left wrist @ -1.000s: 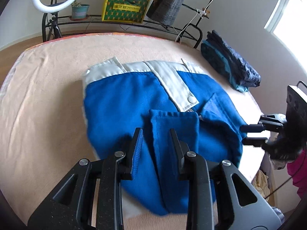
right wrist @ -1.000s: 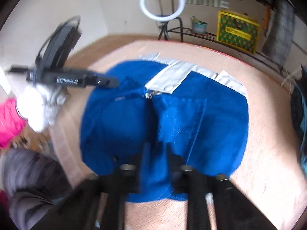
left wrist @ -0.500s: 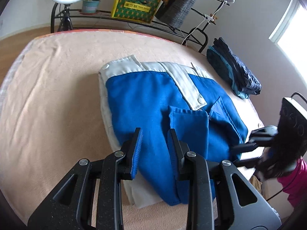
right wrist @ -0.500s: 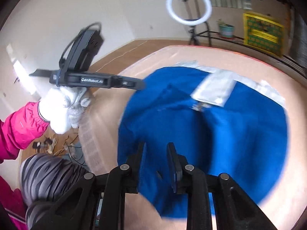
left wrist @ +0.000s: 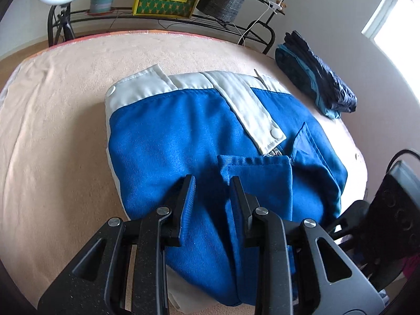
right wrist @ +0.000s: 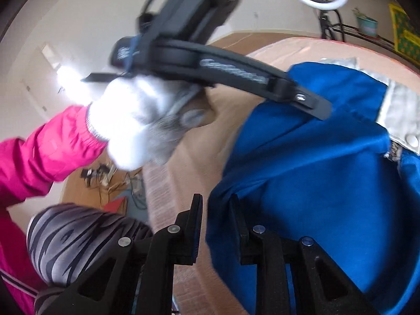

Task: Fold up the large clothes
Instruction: 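Grasp the folded jacket bundle with both tools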

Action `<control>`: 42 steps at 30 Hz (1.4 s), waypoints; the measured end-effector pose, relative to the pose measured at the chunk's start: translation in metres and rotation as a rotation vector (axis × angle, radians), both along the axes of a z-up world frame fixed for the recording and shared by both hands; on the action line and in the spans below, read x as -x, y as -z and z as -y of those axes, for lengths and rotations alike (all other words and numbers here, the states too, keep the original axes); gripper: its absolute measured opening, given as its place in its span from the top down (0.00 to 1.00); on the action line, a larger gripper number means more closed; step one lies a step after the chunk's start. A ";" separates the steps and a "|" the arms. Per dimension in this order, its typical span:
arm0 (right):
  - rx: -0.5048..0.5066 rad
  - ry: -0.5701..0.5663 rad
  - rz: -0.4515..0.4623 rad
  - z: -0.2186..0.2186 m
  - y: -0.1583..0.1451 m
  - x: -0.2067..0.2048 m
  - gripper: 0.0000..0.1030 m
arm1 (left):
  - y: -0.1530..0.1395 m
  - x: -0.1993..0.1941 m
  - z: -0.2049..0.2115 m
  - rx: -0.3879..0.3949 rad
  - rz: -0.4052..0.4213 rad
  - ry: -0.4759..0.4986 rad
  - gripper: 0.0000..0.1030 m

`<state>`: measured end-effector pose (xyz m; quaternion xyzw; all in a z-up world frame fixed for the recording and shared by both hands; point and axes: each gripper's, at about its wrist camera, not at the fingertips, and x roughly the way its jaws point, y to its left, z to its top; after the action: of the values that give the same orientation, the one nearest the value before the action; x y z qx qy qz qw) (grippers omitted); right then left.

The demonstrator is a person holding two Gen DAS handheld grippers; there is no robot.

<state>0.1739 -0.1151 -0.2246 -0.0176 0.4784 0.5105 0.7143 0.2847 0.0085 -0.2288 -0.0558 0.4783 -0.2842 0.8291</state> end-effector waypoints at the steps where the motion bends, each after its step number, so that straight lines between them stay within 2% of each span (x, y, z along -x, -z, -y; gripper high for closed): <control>1: -0.018 0.015 -0.014 0.007 -0.003 -0.001 0.78 | -0.001 0.001 -0.001 0.002 0.003 0.001 0.74; 2: -0.028 0.040 -0.018 0.014 -0.005 -0.003 0.74 | -0.003 0.002 -0.004 0.011 0.006 -0.002 0.74; 3: -0.030 0.064 -0.015 0.021 -0.007 -0.004 0.66 | -0.004 0.003 -0.005 0.020 0.004 -0.006 0.74; 5: -0.017 0.085 -0.014 0.031 -0.008 -0.004 0.62 | -0.008 0.006 -0.009 0.049 -0.007 -0.007 0.74; 8: -0.005 0.088 -0.013 0.035 -0.004 0.000 0.61 | -0.016 0.015 -0.010 0.052 0.010 0.016 0.74; 10: -0.016 0.071 -0.021 0.030 0.001 0.003 0.66 | -0.018 0.021 -0.007 0.038 0.018 0.045 0.74; 12: -0.010 0.053 -0.022 0.020 0.008 0.002 0.75 | -0.017 0.025 -0.003 0.012 0.019 0.056 0.74; 13: 0.004 0.044 -0.022 0.014 0.012 0.003 0.81 | -0.015 0.024 0.001 -0.006 0.013 0.063 0.74; 14: 0.019 0.047 -0.010 0.010 0.014 0.004 0.95 | -0.012 0.023 0.004 -0.016 0.007 0.066 0.74; 19: -0.146 0.118 0.002 0.034 -0.013 0.006 0.98 | 0.006 0.021 0.017 -0.086 0.020 0.076 0.74; 21: -0.137 0.124 -0.029 0.037 -0.005 0.005 0.99 | 0.011 0.019 0.019 -0.082 0.019 0.066 0.74; 24: -0.059 0.075 -0.035 0.024 0.007 0.012 0.99 | 0.010 0.019 0.016 -0.065 0.016 0.058 0.74; 28: -0.075 0.044 -0.048 0.031 -0.003 0.014 0.92 | -0.002 0.024 0.000 -0.042 0.035 0.026 0.74; 29: -0.081 0.035 -0.050 0.035 -0.009 0.014 0.83 | -0.007 0.026 -0.008 -0.013 0.035 0.010 0.74; 30: -0.087 0.038 -0.041 0.038 -0.015 0.015 0.80 | -0.011 0.028 -0.011 0.000 0.036 0.006 0.74; 33: -0.108 0.112 0.024 0.068 -0.036 0.012 0.80 | -0.025 0.035 -0.012 -0.011 0.081 0.027 0.74; 35: -0.096 0.220 0.090 0.104 -0.047 0.004 0.79 | -0.028 0.031 -0.010 -0.029 0.096 0.023 0.74; 36: -0.081 0.294 0.115 0.120 -0.051 -0.002 0.72 | -0.028 0.027 -0.010 -0.029 0.096 0.014 0.74; 37: -0.064 0.382 0.129 0.136 -0.052 -0.008 0.69 | -0.025 0.020 -0.014 -0.011 0.086 -0.007 0.74; 39: -0.023 0.526 0.150 0.168 -0.050 -0.024 0.69 | -0.014 0.010 -0.019 -0.014 0.067 -0.046 0.74; 42: 0.057 0.588 0.109 0.185 -0.030 -0.038 0.73 | 0.009 0.007 -0.024 -0.009 0.012 -0.058 0.74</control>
<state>0.2121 -0.3002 -0.1950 0.0743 0.4379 0.2661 0.8555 0.2774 0.0327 -0.2381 -0.0640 0.4728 -0.2583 0.8401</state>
